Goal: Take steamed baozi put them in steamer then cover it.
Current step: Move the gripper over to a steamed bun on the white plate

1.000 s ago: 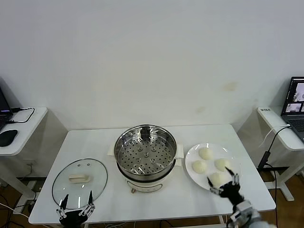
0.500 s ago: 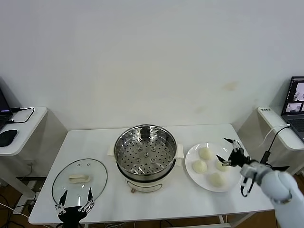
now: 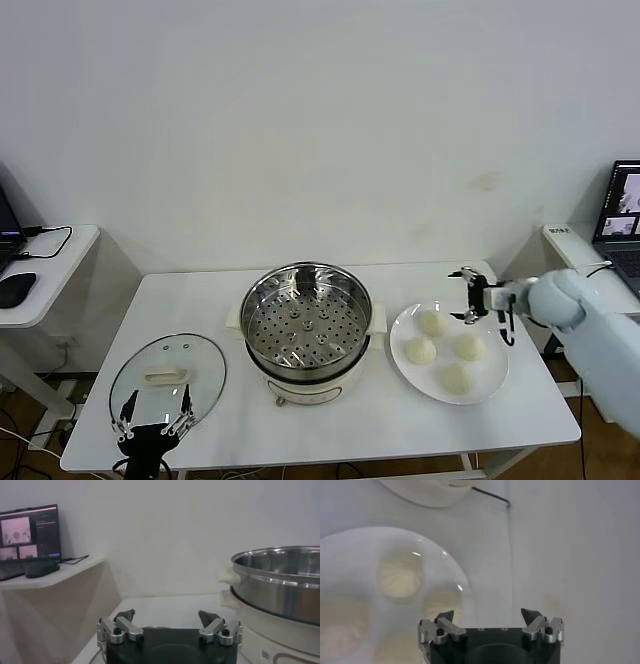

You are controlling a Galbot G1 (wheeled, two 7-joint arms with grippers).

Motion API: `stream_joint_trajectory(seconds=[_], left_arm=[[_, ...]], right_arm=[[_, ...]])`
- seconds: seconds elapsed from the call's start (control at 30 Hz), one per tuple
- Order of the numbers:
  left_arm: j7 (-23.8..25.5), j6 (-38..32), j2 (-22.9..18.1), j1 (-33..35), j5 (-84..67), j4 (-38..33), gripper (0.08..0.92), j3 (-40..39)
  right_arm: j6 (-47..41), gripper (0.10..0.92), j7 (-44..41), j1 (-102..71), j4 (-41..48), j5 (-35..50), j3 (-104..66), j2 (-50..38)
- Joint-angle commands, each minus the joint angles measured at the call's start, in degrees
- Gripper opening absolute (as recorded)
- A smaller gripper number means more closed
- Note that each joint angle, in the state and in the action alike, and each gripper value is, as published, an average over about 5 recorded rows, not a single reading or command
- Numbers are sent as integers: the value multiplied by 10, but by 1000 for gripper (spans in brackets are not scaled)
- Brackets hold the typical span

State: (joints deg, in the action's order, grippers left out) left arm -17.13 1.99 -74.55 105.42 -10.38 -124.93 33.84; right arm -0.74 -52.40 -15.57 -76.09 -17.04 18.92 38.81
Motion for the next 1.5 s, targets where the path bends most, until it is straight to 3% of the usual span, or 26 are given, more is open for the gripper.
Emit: stream_joint_trajectory(seconds=[0.03,0.77,1.5], left_arm=[[1,7,4,-10,-11,-3,823,14],[5,9,14,-14,-15,-2,823,33],[5,5,11,-14,-12,-5,823,37]], right_arm=[[-8,823,-64,157,104,23,200,34],[-37,820,-35,125,211,11,208,121],[-41,638,-27,121,233,7,198,147]])
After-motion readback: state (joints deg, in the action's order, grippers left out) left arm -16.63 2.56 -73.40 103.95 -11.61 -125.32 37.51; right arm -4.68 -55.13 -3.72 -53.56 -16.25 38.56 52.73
